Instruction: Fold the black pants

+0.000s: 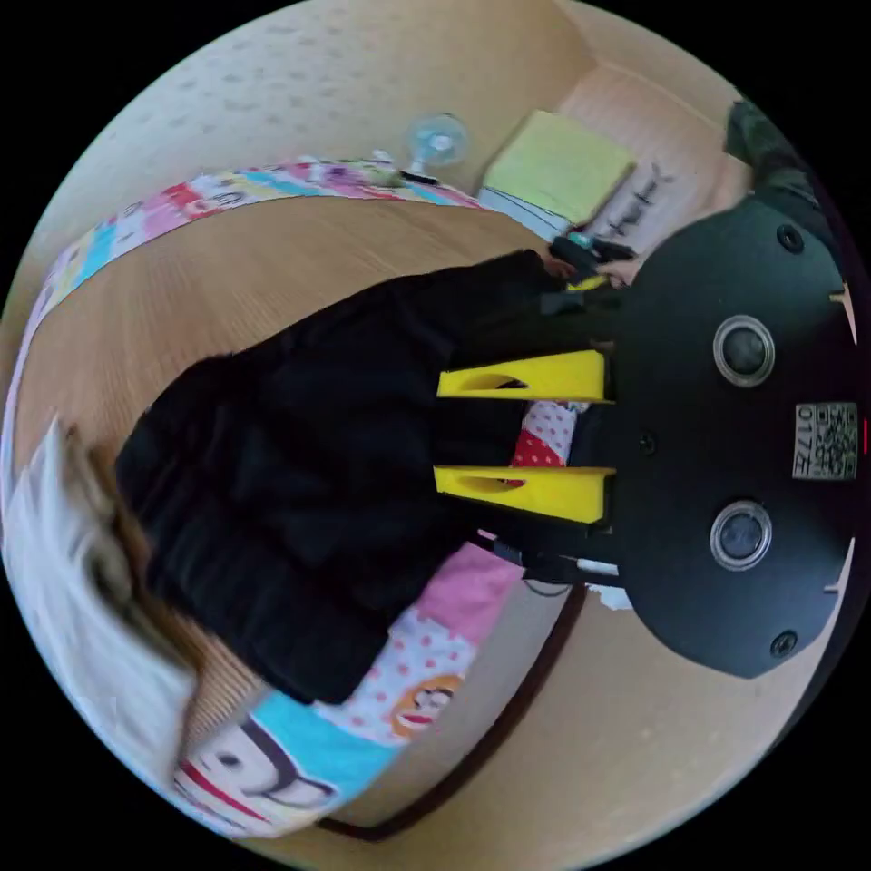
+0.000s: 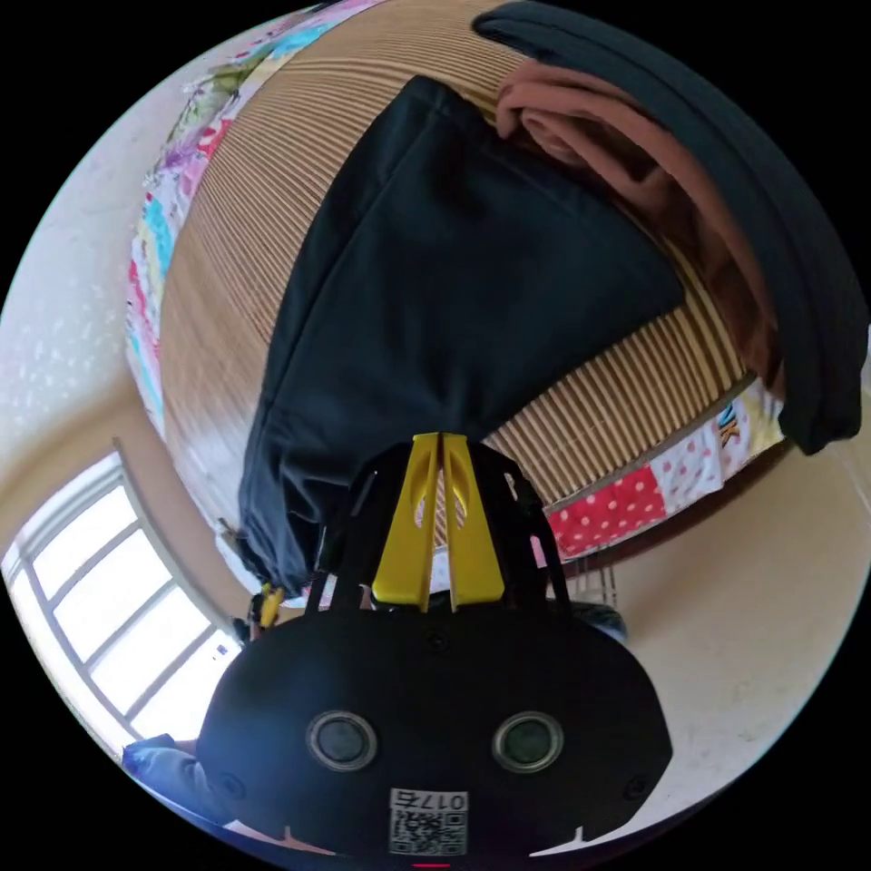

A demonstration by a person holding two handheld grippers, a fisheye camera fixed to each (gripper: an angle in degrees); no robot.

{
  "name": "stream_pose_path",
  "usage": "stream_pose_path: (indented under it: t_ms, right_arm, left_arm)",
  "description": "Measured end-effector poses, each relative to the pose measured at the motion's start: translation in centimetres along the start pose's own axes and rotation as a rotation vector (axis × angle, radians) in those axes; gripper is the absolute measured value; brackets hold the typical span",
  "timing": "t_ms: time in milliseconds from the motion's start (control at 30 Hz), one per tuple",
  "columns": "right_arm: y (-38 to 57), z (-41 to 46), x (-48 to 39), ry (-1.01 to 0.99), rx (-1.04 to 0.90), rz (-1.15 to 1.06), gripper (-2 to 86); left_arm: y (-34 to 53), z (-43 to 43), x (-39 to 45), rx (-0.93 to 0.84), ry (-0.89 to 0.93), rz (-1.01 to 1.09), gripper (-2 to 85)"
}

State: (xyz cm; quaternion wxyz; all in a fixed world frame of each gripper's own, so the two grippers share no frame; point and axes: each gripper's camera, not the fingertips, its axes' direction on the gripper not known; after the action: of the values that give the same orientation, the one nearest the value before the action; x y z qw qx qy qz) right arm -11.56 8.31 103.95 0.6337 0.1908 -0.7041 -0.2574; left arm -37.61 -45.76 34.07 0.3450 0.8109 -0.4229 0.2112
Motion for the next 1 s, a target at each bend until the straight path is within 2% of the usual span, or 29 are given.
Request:
stream_pose_path:
  t_ms: [33,100,167,233,300,333,400,467,500,567,600,633,733,767,833,900,933,1000]
  right_arm:
    - [1.1,-0.3,0.8,-0.044,0.018,0.021,0.4]
    - [3.0,-0.5,1.8,-0.091,0.038,0.053,0.4]
    - [4.8,-0.2,2.7,-0.13,0.045,0.087,0.4]
    - [7.2,0.6,3.6,-0.172,0.033,0.129,0.4]
    - [8.9,1.0,4.1,-0.194,0.027,0.156,0.3]
    - [9.8,1.2,4.2,-0.206,0.028,0.169,0.3]
    - [11.1,1.2,4.3,-0.225,0.031,0.179,0.3]
    - [11.9,1.0,4.2,-0.242,0.038,0.174,0.3]
    - [12.2,0.9,4.1,-0.247,0.037,0.166,0.3]
    - [12.6,0.6,3.9,-0.244,0.028,0.155,0.3]
    - [12.8,0.4,3.8,-0.242,0.026,0.15,0.3]
    - [12.9,0.1,3.6,-0.25,0.029,0.143,0.3]
    - [13.3,-0.4,3.2,-0.304,0.05,0.131,0.3]
    - [13.4,-0.4,3.1,-0.318,0.054,0.131,0.3]
    - [13.9,-0.2,2.8,-0.371,0.055,0.128,0.3]
    - [14.1,0.0,2.9,-0.396,0.039,0.133,0.3]
    - [14.3,0.1,3.0,-0.412,0.026,0.136,0.3]
    - [14.5,-0.4,3.4,-0.435,0.02,0.131,0.3]
  left_arm:
    - [1.0,-1.4,-2.0,0.089,0.022,-0.142,14.8]
    - [2.1,-2.8,-4.4,0.198,0.06,-0.294,19.4]
    - [1.9,-2.9,-5.9,0.24,0.104,-0.326,22.7]
    - [0.2,-1.7,-7.2,0.194,0.079,-0.295,23.8]
    - [-1.1,-1.0,-8.3,0.191,0.058,-0.294,21.7]
    - [-1.9,-0.4,-8.9,0.179,0.089,-0.283,16.3]
    - [-3.1,0.4,-9.2,0.165,0.181,-0.241,11.2]
    - [-4.0,0.8,-8.5,0.137,0.187,-0.161,8.9]
    - [-4.7,0.8,-7.6,0.109,0.202,-0.044,8.1]
    - [-5.7,0.3,-6.2,0.071,0.332,0.117,7.6]
    - [-6.2,-0.9,-5.0,0.061,0.469,0.274,7.3]
    - [-6.4,-2.6,-3.7,0.051,0.519,0.429,7.2]
    - [-6.8,-5.9,-2.9,0.08,0.406,0.624,7.3]
    - [-7.3,-6.1,-3.6,0.085,0.366,0.595,7.4]
    - [-9.6,-4.9,-8.0,0.078,0.168,0.29,7.5]
    - [-10.6,-3.4,-10.9,0.063,0.151,0.087,7.2]
    - [-10.7,-3.1,-11.5,0.096,0.177,0.041,7.2]
    - [-10.4,-3.5,-10.6,0.174,0.233,0.094,7.1]
